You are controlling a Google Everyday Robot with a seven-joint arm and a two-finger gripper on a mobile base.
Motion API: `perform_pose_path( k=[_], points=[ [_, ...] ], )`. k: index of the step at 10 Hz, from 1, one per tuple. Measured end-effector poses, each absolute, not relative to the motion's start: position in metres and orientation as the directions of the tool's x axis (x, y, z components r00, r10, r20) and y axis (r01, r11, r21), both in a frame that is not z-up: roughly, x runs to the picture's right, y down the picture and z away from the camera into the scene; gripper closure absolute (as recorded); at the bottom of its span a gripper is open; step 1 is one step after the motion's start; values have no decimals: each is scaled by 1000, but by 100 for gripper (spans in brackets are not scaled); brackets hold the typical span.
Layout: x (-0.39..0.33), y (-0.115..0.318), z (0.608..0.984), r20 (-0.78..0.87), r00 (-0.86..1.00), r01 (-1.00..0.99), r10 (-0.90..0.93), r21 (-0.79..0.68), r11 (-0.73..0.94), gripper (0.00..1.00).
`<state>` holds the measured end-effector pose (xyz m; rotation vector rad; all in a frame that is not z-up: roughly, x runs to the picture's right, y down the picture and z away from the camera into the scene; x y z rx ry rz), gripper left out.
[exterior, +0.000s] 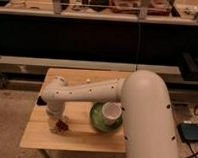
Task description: Place the pepper on the white sponge
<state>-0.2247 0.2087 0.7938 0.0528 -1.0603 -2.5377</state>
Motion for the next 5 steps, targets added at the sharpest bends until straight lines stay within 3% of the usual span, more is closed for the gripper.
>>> perform_pose_path(
  k=[5],
  points=[
    [-217,177,789,153,-877,433,-455,662,-611,20]
  ],
)
